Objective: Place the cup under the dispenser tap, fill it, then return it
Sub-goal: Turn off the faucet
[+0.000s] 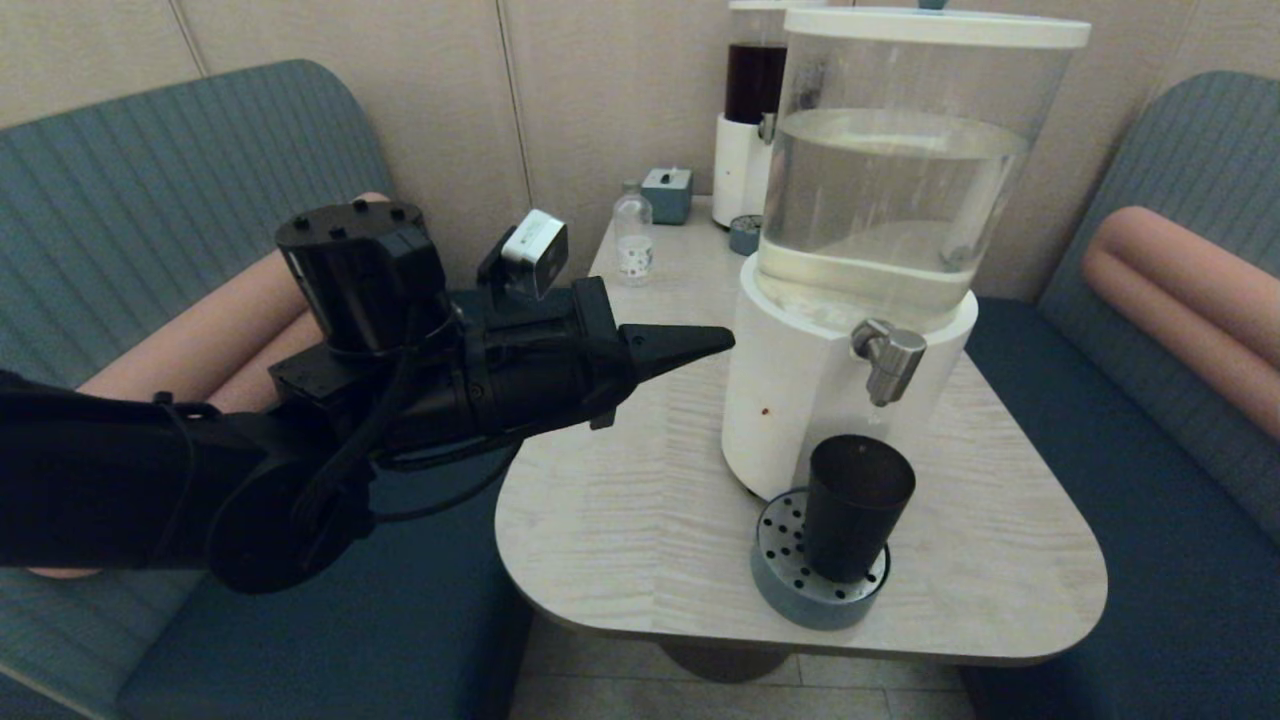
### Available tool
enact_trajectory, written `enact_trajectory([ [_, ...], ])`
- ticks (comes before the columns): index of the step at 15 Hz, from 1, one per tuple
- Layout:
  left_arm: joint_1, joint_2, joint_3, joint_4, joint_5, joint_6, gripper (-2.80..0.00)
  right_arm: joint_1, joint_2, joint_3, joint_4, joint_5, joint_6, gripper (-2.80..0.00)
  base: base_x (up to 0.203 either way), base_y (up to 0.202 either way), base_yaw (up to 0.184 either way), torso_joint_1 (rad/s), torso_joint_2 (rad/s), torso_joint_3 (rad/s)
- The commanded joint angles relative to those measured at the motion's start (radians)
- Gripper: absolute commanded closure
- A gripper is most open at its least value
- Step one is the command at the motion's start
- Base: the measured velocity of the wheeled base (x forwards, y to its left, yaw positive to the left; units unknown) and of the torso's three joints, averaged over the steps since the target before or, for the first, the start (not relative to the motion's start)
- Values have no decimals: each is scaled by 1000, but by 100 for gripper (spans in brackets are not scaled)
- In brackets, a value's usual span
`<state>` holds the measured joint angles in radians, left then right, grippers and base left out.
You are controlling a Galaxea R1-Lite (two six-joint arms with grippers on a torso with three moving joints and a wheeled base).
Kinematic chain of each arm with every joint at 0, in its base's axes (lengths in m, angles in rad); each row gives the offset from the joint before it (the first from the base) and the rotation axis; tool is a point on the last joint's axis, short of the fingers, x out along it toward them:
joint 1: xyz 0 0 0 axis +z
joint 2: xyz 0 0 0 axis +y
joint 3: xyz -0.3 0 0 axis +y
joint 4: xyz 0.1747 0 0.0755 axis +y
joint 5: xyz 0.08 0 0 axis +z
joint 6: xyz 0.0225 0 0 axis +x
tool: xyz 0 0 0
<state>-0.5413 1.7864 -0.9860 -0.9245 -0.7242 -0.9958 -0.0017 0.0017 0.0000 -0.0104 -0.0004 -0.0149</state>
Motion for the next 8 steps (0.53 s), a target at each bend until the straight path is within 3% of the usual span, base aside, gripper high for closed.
enact_trajectory([
  [1,-25,33,-23,-7,0,-40,0,0,1,2,0,0,0,0,0,0,0,0,0,0],
  [5,-50,73,-83,-5,15,-81,0,0,1,2,0,0,0,0,0,0,0,0,0,0],
  [8,-104,171,-152,-2,75,-82,0,0,1,2,0,2,0,0,0,0,0,0,0,0],
])
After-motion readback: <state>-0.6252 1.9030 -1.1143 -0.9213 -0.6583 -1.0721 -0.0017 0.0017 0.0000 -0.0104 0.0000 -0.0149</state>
